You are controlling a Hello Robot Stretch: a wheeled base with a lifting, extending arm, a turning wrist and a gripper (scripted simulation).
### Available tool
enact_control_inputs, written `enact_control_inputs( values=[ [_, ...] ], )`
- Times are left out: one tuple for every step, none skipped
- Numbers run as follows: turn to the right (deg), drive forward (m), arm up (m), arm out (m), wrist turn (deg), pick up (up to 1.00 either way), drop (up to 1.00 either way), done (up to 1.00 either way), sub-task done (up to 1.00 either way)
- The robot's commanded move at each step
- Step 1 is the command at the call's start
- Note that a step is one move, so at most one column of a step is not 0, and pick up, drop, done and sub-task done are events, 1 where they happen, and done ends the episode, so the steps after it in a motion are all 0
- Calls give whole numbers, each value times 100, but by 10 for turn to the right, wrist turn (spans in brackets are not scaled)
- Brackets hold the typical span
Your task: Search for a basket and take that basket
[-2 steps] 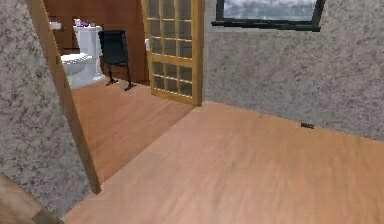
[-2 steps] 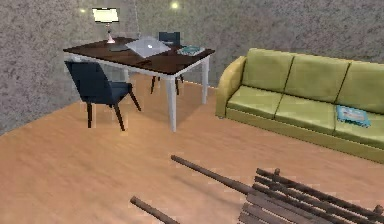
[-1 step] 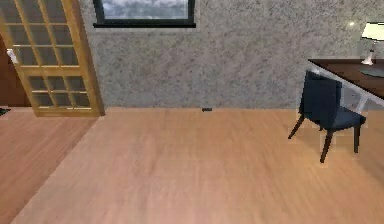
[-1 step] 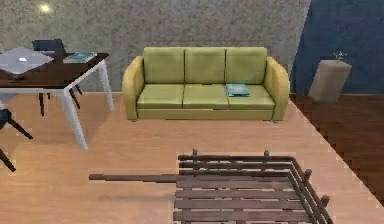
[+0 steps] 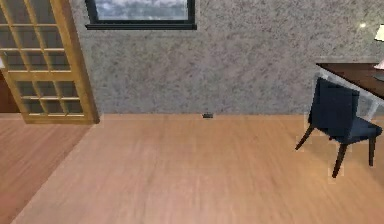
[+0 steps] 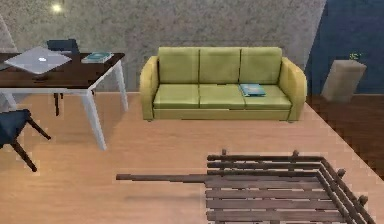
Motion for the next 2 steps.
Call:
enact_control_inputs(
  values=[
    [0, 30, 0, 0, 0, 0, 0, 0, 0],
    [-450, 0, 0, 0, 0, 0, 0, 0, 0]
  ],
)
